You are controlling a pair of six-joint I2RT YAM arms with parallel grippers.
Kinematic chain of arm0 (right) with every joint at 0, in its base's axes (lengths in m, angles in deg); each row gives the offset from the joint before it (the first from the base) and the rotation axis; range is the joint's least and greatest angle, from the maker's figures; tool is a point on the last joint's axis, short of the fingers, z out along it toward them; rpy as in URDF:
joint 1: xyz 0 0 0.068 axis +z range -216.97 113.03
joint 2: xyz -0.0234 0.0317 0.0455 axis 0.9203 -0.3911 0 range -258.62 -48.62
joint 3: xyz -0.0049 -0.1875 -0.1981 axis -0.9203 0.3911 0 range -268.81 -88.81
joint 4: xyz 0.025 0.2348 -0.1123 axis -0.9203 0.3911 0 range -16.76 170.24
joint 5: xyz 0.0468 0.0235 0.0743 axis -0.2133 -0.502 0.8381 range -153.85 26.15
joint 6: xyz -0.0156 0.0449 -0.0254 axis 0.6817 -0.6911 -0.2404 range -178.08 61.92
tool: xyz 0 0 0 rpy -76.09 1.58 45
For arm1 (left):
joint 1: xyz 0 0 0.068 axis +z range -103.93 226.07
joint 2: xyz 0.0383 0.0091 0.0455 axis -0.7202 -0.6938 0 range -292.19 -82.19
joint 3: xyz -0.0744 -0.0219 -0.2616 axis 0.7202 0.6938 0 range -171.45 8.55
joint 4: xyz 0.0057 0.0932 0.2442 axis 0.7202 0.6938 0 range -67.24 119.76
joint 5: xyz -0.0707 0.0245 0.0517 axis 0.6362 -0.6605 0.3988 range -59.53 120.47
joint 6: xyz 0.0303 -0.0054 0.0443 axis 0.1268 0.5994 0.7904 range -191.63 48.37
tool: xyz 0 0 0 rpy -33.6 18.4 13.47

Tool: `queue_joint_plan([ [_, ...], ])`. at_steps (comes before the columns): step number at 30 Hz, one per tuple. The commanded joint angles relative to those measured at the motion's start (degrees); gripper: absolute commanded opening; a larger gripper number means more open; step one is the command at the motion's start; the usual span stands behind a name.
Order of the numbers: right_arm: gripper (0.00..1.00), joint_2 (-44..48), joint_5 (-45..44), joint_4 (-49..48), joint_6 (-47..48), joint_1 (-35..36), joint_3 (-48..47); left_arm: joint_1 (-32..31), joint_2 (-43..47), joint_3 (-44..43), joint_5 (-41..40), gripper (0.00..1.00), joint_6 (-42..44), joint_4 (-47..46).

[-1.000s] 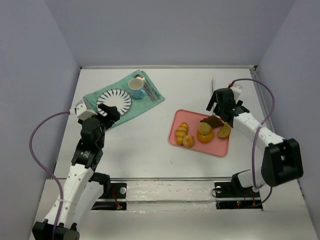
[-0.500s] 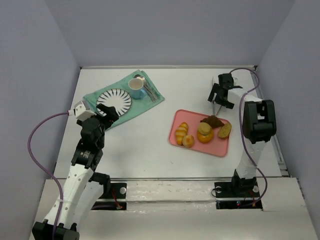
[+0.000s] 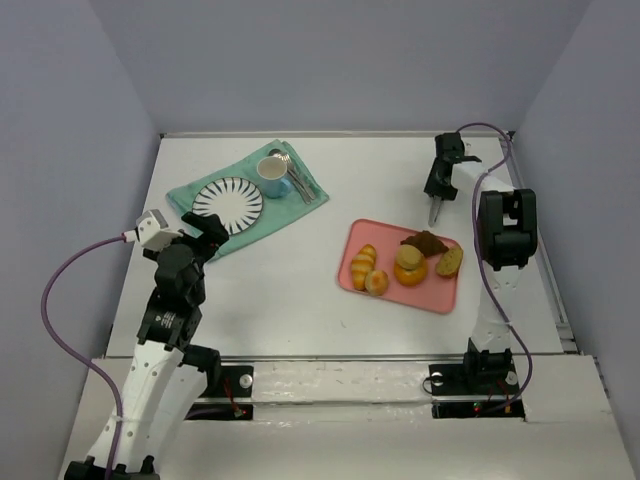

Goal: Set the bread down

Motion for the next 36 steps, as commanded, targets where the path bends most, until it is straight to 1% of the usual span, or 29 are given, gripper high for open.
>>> queue_joint_plan([
  [1,0.33,0.54,-1.01,1.08,1.08,-0.50,-1.76,0.18,1.98,-1.93,-3.26,0.99,-0.52,-0.50],
  [2,0.28,0.90,-1.10,1.17,1.61,-0.50,-1.85,0.18,2.16,-1.93,-3.17,0.99,-0.43,-0.42],
  [4,0.24,1.95,-0.75,1.08,2.66,-0.50,-2.28,0.18,2.25,-1.93,-3.08,0.99,-0.52,-0.42],
  [7,0.16,5.37,0.39,0.82,6.87,-0.50,-4.65,0.18,2.25,-1.93,-2.82,0.99,-0.52,-0.33],
  [10,0.16,8.97,1.53,0.82,9.77,-0.50,-5.80,0.18,2.25,-1.93,-2.55,0.99,-0.70,-0.24],
  [13,0.16,15.91,6.18,0.82,11.71,-0.50,-4.05,0.18,2.51,-1.84,-2.12,0.99,-1.05,-0.33],
  [14,0.17,20.45,9.41,0.82,12.07,-0.50,-0.56,0.10,2.60,-1.76,-1.59,0.99,-1.05,-0.50],
  [16,0.17,25.66,11.72,0.82,11.64,-0.50,4.28,0.18,2.69,-1.75,-1.41,0.99,-0.96,-0.59],
  [17,0.17,28.38,12.25,0.90,11.11,-0.50,7.26,0.18,2.77,-1.75,-1.32,0.99,-0.96,-0.68],
  [18,0.17,33.63,11.74,2.65,7.28,0.11,13.47,0.18,2.60,-1.75,-1.32,0.99,-0.79,-0.77],
  [20,0.18,38.49,12.69,5.55,4.79,2.21,18.87,0.18,2.60,-1.93,-1.41,0.99,-0.52,-0.68],
  [21,0.19,40.95,11.83,6.43,3.91,3.88,21.68,0.18,2.42,-1.93,-1.41,0.99,-0.78,-0.68],
  [22,0.20,46.11,10.77,7.92,2.33,5.81,26.75,0.18,2.25,-1.93,-1.15,0.99,-0.87,-0.85],
  [23,0.20,48.60,9.37,8.46,1.45,8.18,28.81,0.18,2.16,-1.93,-0.80,0.99,-0.87,-1.20],
  [24,0.22,50.80,9.18,9.51,0.92,12.64,30.22,0.18,1.98,-1.93,0.25,0.99,-0.70,-1.55],
  [25,0.22,54.74,9.44,12.48,-0.05,14.60,31.45,0.18,1.72,-2.02,0.78,0.99,-0.52,-1.56],
  [26,0.23,56.69,9.01,15.03,-0.93,18.62,31.81,0.18,1.63,-2.11,1.66,0.99,-0.52,-1.65],
  [28,0.23,60.38,10.84,16.98,-2.51,21.90,32.52,0.18,1.72,-2.02,2.01,0.99,-0.52,-1.56],
  [29,0.24,63.62,12.42,17.86,-2.95,22.96,33.39,0.18,2.07,-1.84,2.19,0.99,-0.52,-1.56],
  [31,0.27,66.89,18.21,20.22,-3.39,24.37,34.79,0.18,2.68,-1.58,2.72,0.99,-0.70,-1.56],
  [32,0.27,67.43,23.54,21.72,-2.79,24.37,35.24,0.10,2.86,-1.49,2.89,0.99,-0.70,-1.73],
  [33,0.29,67.69,26.55,22.78,-1.65,24.37,35.68,0.18,3.04,-1.40,2.98,0.99,-0.78,-1.82],
  [35,0.32,67.43,30.35,25.41,-0.67,24.37,35.77,0.10,3.30,-1.32,3.07,0.99,-0.87,-1.91],
  [36,0.35,67.17,32.28,27.86,-0.32,24.90,35.77,0.18,3.30,-1.32,3.07,0.99,-0.87,-1.82],
])
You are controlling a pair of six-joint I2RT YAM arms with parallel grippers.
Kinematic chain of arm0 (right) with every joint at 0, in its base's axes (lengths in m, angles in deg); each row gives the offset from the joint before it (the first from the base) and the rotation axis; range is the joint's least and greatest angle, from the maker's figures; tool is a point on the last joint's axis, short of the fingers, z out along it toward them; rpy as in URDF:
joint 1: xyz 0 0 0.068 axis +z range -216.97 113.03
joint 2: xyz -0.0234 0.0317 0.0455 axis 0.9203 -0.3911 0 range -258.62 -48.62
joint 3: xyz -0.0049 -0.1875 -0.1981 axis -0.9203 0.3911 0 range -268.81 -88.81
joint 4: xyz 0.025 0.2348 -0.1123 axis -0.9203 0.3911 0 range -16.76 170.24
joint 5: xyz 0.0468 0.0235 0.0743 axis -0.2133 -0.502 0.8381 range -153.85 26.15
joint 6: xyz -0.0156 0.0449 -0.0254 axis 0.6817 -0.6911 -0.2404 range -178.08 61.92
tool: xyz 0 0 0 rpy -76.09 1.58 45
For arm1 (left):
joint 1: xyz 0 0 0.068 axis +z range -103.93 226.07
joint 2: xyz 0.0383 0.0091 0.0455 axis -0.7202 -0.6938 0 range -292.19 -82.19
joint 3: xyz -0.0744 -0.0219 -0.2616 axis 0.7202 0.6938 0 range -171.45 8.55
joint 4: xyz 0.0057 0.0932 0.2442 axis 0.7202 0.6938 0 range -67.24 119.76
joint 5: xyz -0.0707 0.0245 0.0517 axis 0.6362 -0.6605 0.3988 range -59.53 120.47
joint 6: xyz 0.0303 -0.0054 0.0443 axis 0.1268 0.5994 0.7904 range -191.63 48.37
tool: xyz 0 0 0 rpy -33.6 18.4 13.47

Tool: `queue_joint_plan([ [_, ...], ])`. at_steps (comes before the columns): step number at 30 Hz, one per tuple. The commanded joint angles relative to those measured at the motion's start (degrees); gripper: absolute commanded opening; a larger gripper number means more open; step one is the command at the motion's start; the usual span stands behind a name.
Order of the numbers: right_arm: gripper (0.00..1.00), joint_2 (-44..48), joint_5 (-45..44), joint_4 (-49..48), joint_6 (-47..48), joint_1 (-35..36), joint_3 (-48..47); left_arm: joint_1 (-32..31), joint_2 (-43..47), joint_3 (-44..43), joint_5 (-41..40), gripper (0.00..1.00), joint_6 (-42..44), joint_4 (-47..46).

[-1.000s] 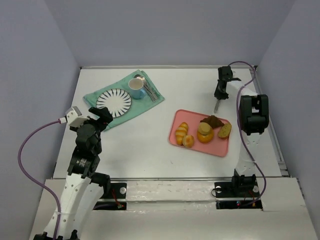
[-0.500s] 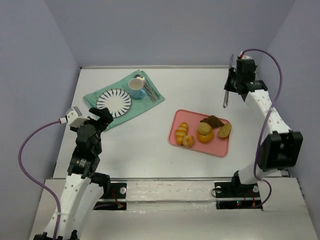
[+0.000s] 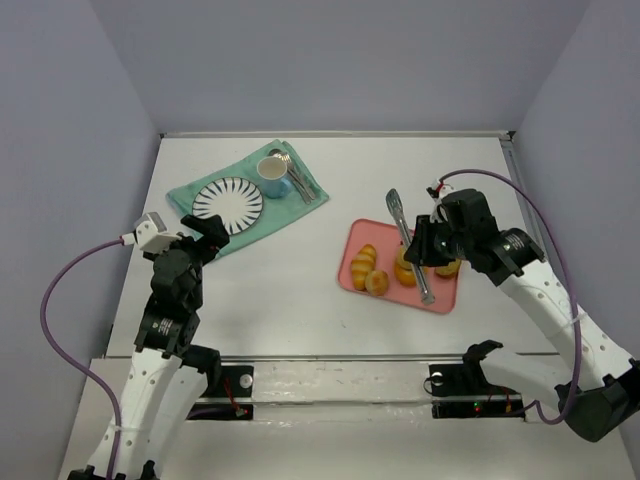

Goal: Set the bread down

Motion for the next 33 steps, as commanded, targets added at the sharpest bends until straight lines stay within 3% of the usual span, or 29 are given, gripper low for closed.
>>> queue_joint_plan([
  [1,0.39,0.16,11.75,8.06,0.97,0.49,0.52,0.18,0.94,-1.32,0.47,0.99,-0.15,-3.00],
  [7,0.49,0.16,16.06,13.86,1.59,1.01,-1.06,0.18,0.33,-1.23,0.12,0.99,-0.24,-3.09],
  [22,0.59,-2.22,8.33,17.83,4.05,1.01,-2.21,0.18,-0.99,-1.23,0.65,0.99,-0.68,-3.26],
  [33,0.61,-6.08,2.01,22.13,4.93,1.01,-4.41,0.18,-1.96,-1.14,0.47,0.99,-0.59,-3.26],
])
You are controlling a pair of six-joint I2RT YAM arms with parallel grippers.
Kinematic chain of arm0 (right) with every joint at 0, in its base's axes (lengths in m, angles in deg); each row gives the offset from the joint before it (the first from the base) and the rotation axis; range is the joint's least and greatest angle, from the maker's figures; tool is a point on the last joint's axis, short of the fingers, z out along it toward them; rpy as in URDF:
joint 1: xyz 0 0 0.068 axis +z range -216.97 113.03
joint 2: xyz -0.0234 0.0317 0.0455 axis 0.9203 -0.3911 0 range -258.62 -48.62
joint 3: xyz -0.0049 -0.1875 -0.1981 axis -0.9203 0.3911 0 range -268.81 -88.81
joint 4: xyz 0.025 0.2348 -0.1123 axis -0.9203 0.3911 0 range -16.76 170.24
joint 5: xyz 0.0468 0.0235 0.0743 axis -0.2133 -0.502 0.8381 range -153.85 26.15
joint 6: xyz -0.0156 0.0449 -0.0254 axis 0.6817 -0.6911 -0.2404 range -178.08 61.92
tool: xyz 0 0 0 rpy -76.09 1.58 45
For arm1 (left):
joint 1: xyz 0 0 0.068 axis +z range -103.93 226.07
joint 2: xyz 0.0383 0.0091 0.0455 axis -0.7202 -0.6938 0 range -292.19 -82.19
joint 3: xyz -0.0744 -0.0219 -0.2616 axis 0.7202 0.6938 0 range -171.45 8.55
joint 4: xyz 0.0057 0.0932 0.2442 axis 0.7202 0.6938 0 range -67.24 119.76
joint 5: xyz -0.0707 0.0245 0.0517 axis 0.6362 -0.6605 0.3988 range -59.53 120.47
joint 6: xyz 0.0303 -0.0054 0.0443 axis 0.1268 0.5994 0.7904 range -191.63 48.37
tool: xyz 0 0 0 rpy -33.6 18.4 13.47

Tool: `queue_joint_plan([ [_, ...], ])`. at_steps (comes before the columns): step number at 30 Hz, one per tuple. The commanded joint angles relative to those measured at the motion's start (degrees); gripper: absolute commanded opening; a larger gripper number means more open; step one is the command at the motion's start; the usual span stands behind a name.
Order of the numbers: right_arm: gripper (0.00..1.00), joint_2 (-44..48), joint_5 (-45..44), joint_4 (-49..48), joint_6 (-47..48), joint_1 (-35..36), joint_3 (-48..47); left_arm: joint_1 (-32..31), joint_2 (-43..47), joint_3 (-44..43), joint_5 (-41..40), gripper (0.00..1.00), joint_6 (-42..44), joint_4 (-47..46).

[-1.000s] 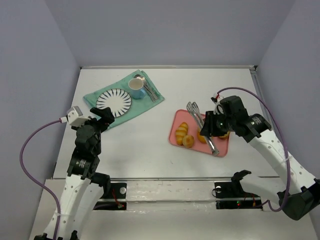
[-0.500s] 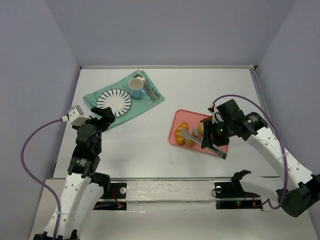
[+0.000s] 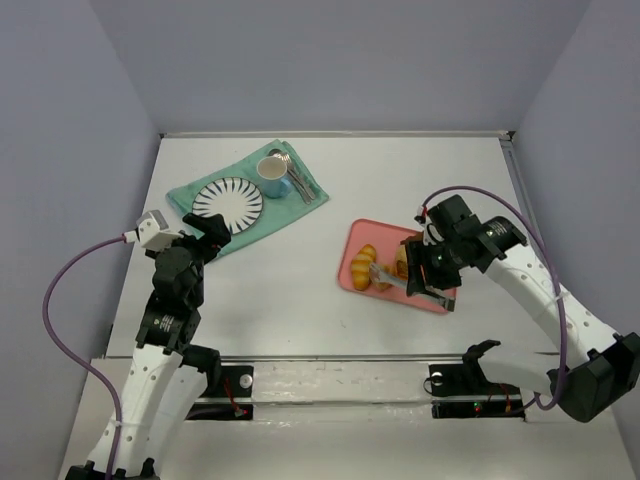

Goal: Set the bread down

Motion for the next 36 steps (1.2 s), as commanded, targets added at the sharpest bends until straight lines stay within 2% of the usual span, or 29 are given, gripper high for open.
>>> queue_joint_plan([
  [1,0.61,-1.19,-3.86,2.85,1.38,0.51,-3.01,0.18,-0.69,-1.23,-0.21,0.99,0.02,-2.39],
  [6,0.61,-3.65,-2.55,3.21,2.70,0.51,-2.66,0.18,-1.04,-1.14,-0.38,0.99,0.02,-2.48],
  [14,0.59,-5.32,5.19,-0.92,4.99,0.51,-2.13,0.18,-1.40,-1.05,-0.38,0.99,0.11,-3.88],
  [19,0.56,-6.55,5.63,-1.80,4.73,0.51,-2.48,0.18,-1.92,-1.05,-0.30,0.99,0.20,-4.24],
  [23,0.48,-6.99,1.78,-1.98,3.67,0.51,-3.36,0.18,-1.92,-1.05,-0.29,0.99,0.20,-4.15],
  [28,0.31,-5.85,-2.63,-2.07,1.04,0.51,-5.29,0.18,-1.31,-0.96,-0.03,0.99,0.28,-4.15],
  [31,0.25,-4.62,-3.42,-1.19,-0.02,0.51,-7.04,0.18,-1.05,-0.96,-0.03,0.99,0.37,-4.06],
  [36,0.20,-0.33,-5.36,-0.12,-1.33,0.51,-12.75,0.18,-1.13,-0.96,-0.03,0.99,0.46,-3.97],
])
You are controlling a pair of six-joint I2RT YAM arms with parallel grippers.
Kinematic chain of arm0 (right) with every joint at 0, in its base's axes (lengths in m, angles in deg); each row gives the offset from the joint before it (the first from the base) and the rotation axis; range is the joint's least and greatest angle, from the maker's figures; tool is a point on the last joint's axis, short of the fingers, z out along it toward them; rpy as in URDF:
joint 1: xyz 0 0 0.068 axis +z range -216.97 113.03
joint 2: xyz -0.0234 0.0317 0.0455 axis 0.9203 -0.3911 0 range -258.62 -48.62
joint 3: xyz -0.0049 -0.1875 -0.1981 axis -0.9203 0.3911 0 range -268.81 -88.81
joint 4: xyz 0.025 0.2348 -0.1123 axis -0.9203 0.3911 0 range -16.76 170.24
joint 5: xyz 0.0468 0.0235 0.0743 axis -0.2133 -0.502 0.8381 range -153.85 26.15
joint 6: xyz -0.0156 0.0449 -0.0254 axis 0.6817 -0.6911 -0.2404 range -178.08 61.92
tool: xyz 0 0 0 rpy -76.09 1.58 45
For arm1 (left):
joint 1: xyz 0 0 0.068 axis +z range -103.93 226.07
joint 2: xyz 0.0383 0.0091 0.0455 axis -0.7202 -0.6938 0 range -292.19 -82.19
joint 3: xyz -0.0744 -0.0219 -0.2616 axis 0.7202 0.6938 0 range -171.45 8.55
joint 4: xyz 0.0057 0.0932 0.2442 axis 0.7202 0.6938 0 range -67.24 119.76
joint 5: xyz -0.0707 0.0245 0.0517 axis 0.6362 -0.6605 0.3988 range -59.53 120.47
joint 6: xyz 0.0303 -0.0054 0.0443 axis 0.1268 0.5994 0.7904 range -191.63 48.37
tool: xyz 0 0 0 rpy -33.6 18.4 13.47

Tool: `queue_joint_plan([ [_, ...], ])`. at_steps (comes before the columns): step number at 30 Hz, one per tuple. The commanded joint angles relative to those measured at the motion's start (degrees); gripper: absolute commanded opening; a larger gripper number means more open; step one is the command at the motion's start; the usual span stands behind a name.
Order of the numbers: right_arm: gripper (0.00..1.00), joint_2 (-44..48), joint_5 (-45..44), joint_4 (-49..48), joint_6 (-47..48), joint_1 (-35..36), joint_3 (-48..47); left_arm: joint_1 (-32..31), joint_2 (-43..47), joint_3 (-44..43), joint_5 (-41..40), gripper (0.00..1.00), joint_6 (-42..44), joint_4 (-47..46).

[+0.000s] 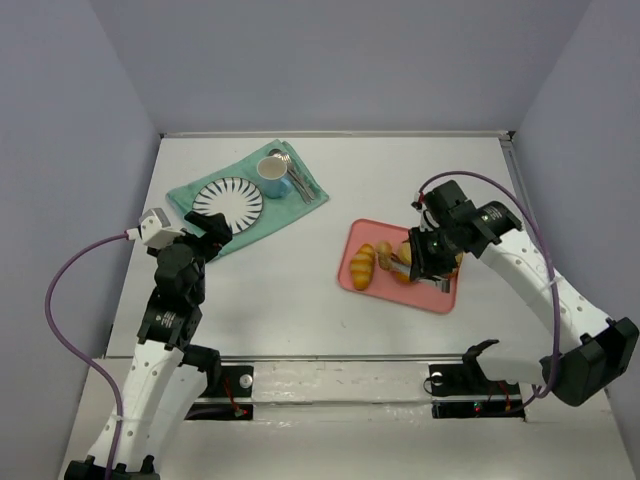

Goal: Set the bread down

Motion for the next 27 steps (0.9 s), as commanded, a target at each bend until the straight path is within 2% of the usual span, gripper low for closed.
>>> queue_joint_plan([
  [1,0.19,5.61,-1.73,-3.14,-2.23,0.51,-6.67,0.18,0.66,-0.96,-0.21,0.99,0.44,-3.08],
  [6,0.16,11.41,7.05,-20.44,-3.20,1.04,-0.96,0.18,0.13,-1.05,-0.82,0.99,0.35,-3.08],
  [8,0.16,10.37,10.75,-28.71,-3.03,2.52,0.36,0.18,-0.30,-1.14,-0.65,0.99,0.35,-3.16],
  [13,0.16,3.95,12.51,-48.80,-2.06,6.92,1.42,0.18,-1.45,-1.23,-1.00,0.99,0.26,-3.08],
  [15,0.16,0.80,14.52,-53.67,-2.15,7.72,0.29,0.18,-1.62,-1.23,-1.00,0.99,0.18,-3.16],
  [16,0.17,-3.83,17.41,-55.96,-1.19,9.29,-2.68,0.18,-1.62,-1.23,-1.26,0.99,0.26,-3.08],
  [20,0.17,-18.53,19.81,-56.16,1.45,12.46,-14.02,0.18,-1.80,-1.14,-1.61,0.99,0.09,-3.08],
  [22,0.17,-24.85,19.90,-55.72,1.63,13.61,-19.30,0.18,-1.89,-1.05,-1.79,0.99,0.00,-3.08],
  [25,0.17,-39.33,20.25,-54.67,2.42,15.10,-32.46,0.18,-2.15,-1.31,-2.31,0.99,0.17,-2.81],
  [27,0.17,-43.94,17.89,-54.05,1.81,15.71,-36.88,0.18,-2.06,-1.32,-2.23,0.99,0.18,-2.73],
])
